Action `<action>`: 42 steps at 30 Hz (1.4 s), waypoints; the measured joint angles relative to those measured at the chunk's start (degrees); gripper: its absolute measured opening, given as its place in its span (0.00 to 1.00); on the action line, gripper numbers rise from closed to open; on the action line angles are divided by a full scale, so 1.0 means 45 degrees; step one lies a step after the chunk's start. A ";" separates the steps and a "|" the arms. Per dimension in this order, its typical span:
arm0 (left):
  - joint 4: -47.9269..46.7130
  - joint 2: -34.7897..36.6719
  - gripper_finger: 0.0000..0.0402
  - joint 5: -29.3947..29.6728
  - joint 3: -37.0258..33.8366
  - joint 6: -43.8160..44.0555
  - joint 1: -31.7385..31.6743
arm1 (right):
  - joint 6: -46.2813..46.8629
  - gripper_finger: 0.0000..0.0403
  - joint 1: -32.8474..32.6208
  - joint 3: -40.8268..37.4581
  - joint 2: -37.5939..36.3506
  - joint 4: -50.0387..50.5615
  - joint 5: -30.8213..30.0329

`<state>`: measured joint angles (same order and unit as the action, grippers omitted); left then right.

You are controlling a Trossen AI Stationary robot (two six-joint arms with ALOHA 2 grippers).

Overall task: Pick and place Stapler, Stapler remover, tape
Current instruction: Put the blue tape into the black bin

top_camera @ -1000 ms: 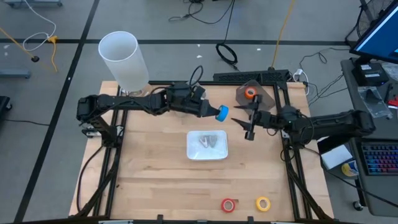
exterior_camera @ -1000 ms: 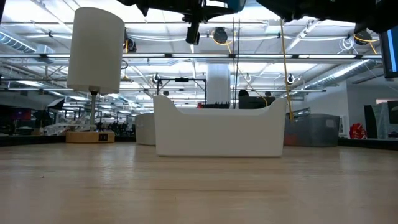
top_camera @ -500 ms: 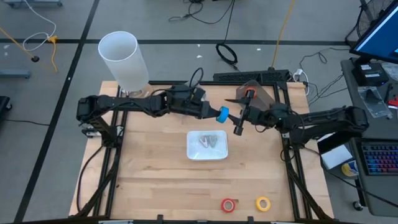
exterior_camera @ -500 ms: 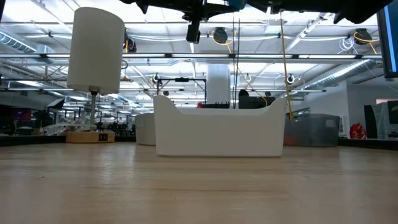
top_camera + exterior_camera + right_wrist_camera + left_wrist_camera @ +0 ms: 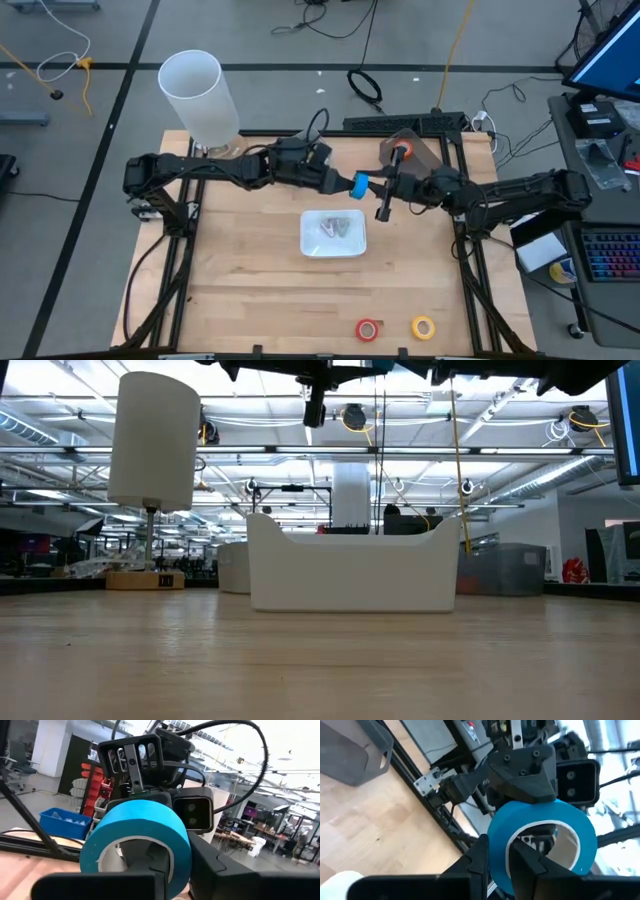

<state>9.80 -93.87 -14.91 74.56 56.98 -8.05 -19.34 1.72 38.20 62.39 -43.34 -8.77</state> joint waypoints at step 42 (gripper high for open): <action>-0.5888 0.0007 0.46 0.3939 -0.0032 -0.2218 0.1722 | 0.1880 0.08 0.8067 0.0018 0.0375 1.4031 -0.2927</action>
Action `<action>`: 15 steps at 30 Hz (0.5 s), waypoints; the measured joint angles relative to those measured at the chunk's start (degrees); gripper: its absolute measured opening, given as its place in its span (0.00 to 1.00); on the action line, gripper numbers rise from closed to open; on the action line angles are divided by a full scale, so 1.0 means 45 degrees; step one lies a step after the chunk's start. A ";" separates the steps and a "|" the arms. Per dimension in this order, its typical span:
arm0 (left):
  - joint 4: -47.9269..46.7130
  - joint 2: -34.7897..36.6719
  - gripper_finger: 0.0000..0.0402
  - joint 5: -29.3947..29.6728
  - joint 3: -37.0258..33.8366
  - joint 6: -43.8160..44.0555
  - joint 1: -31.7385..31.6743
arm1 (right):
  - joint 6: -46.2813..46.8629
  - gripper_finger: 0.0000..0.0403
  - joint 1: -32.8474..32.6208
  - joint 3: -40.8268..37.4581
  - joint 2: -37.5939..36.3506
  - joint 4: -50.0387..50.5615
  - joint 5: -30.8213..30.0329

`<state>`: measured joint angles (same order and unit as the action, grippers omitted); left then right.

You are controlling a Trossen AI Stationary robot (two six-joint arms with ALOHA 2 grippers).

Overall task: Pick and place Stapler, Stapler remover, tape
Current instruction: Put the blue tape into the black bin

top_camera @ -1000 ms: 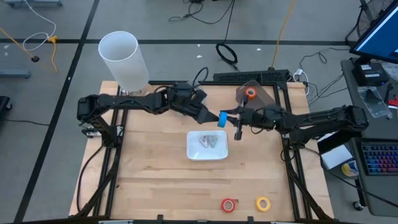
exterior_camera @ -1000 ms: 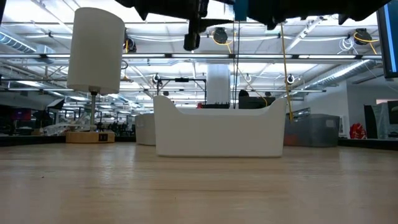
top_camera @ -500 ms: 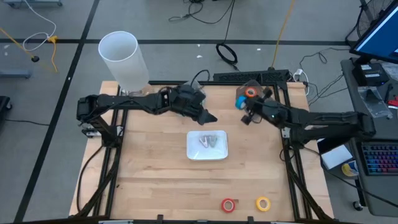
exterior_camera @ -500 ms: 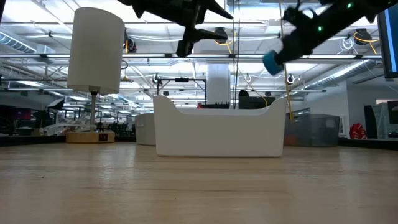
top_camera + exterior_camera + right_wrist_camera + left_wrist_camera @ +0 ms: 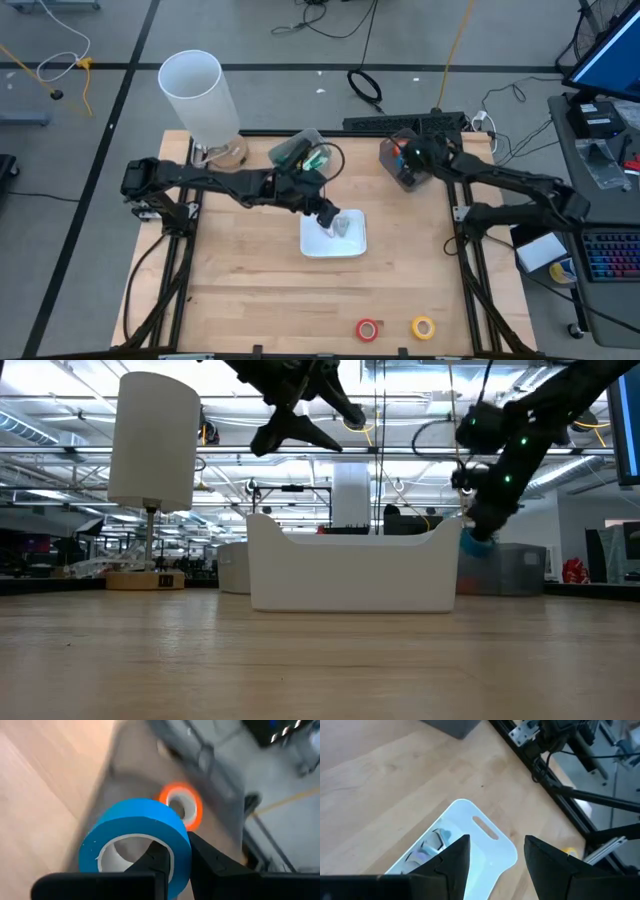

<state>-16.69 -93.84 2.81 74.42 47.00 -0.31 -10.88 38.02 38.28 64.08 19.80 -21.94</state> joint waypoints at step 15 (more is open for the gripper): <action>-0.0067 0.0000 0.46 0.1286 0.0003 -0.0092 0.0493 | -0.0109 0.11 0.1998 -0.0005 0.1427 0.1010 0.0605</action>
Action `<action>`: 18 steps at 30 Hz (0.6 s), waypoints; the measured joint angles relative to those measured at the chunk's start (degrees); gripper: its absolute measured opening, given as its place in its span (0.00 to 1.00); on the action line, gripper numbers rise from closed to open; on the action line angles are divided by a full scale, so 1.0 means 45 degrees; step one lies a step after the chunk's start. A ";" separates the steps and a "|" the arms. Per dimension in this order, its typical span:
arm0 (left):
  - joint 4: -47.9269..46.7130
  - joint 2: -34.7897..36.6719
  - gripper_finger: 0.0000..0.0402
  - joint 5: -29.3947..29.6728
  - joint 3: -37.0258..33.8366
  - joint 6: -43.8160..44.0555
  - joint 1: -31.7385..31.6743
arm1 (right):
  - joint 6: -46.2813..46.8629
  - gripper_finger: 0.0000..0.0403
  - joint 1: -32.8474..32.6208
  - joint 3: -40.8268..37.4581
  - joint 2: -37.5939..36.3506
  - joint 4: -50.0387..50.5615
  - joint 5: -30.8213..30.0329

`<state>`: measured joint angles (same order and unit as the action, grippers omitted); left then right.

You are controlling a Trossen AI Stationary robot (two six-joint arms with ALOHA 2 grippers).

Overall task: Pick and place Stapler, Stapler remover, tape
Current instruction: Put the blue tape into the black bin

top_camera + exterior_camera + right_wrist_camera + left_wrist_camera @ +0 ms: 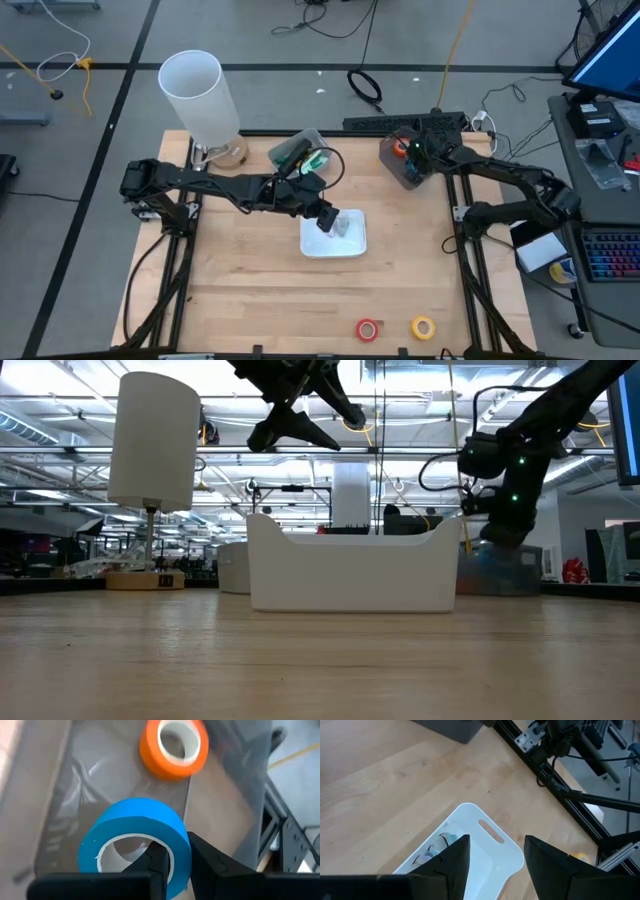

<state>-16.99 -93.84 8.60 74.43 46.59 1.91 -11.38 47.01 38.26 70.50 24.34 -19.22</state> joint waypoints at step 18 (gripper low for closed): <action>0.0010 0.0000 0.46 -0.0010 0.0000 -0.0330 0.0024 | -0.0248 0.28 0.0068 0.0000 0.0020 0.0184 -0.0010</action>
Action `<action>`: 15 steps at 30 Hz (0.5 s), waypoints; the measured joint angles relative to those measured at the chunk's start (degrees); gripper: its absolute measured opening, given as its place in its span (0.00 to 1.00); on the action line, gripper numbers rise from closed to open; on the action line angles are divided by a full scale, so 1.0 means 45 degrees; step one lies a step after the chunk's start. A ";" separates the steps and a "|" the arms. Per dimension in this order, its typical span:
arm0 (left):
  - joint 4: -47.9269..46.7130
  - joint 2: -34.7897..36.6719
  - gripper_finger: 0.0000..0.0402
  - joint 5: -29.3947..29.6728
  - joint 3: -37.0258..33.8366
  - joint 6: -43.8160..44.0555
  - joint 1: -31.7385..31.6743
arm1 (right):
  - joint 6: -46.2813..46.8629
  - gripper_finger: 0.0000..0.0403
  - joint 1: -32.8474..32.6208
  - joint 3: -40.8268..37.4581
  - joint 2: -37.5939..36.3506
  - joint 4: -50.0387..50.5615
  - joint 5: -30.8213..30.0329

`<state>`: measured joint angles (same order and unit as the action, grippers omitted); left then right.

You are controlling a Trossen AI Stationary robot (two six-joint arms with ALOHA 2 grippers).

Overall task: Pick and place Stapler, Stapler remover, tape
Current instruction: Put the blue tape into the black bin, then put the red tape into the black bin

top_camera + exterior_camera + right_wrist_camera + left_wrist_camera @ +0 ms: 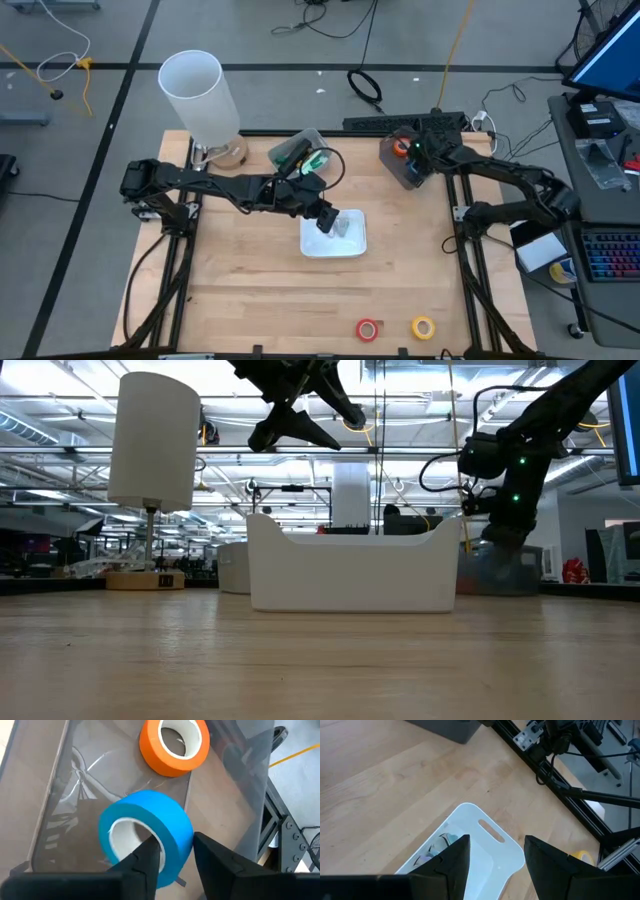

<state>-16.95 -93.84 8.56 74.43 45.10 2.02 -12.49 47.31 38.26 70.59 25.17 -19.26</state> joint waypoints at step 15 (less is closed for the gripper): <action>0.0007 0.0000 0.46 -0.0019 0.0000 -0.0551 0.0459 | 0.0921 0.31 -0.0141 0.0000 -0.3831 0.0097 0.0007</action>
<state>-16.92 -93.84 8.47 74.43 42.62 4.09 -8.35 46.68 38.26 53.35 25.61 -19.23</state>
